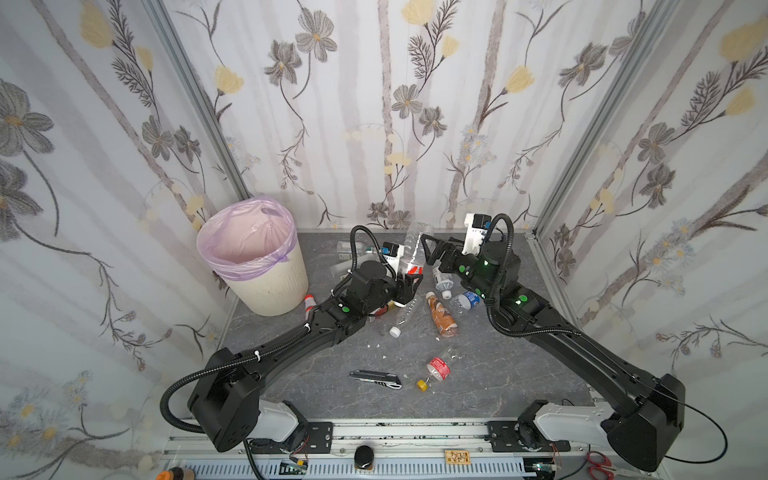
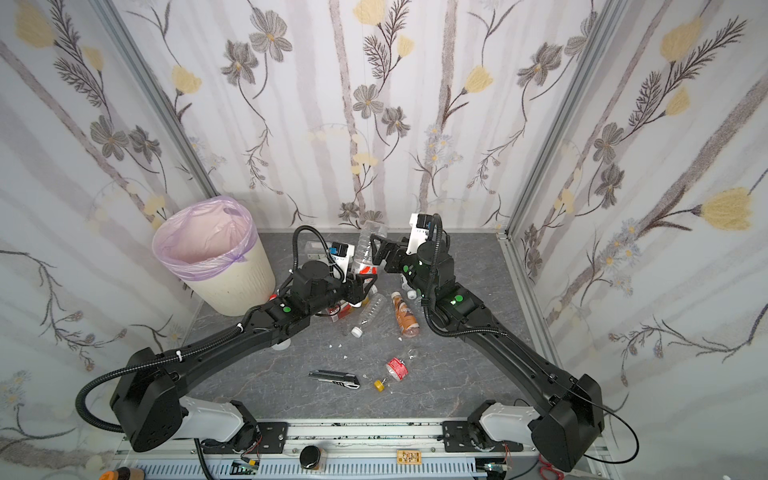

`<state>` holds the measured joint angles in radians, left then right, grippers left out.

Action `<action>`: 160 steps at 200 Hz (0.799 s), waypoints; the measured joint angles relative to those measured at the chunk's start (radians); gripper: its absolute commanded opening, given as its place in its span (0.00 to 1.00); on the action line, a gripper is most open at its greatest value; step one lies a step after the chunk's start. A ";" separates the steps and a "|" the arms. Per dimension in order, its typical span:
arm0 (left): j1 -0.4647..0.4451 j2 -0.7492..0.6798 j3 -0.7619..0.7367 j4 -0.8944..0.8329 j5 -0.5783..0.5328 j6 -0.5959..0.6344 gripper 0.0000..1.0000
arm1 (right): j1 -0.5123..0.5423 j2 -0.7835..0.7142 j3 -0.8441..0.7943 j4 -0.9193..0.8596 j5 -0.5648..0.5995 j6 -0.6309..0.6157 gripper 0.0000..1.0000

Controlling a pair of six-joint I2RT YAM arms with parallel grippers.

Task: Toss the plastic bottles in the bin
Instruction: 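Carry the bottle with the left gripper over the bin while right gripper withdraws, then open the left gripper to drop the bottle into the pink-lined bin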

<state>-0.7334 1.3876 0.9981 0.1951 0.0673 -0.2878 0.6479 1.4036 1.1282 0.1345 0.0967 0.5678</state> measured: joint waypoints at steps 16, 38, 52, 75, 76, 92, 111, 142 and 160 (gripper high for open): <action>0.010 -0.031 0.002 -0.035 -0.068 0.000 0.58 | -0.016 -0.039 -0.024 0.004 0.000 -0.001 1.00; 0.014 -0.092 0.039 -0.094 -0.167 0.007 0.58 | -0.043 -0.095 -0.085 0.013 0.008 -0.001 1.00; 0.014 -0.141 0.075 -0.124 -0.232 0.036 0.58 | -0.056 -0.114 -0.121 0.019 0.010 -0.002 1.00; 0.014 -0.247 0.158 -0.142 -0.376 0.116 0.58 | -0.064 -0.119 -0.178 0.020 0.017 -0.012 1.00; 0.014 -0.253 0.163 -0.142 -0.381 0.119 0.58 | -0.064 -0.119 -0.182 0.019 0.017 -0.012 1.00; 0.015 -0.310 0.243 -0.145 -0.494 0.203 0.59 | -0.064 -0.119 -0.211 0.021 0.014 -0.020 1.00; 0.022 -0.345 0.362 -0.133 -0.602 0.314 0.59 | -0.064 -0.119 -0.233 0.023 0.014 -0.026 1.00; 0.050 -0.405 0.439 -0.009 -0.739 0.496 0.60 | -0.064 -0.121 -0.258 0.042 0.006 -0.029 1.00; 0.108 -0.427 0.417 0.106 -0.778 0.581 0.61 | -0.064 -0.126 -0.275 0.049 0.006 -0.031 1.00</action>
<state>-0.6258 0.9607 1.4155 0.3008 -0.7105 0.2932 0.5842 1.2774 0.8536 0.1837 0.1024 0.5373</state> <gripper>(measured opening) 0.605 0.995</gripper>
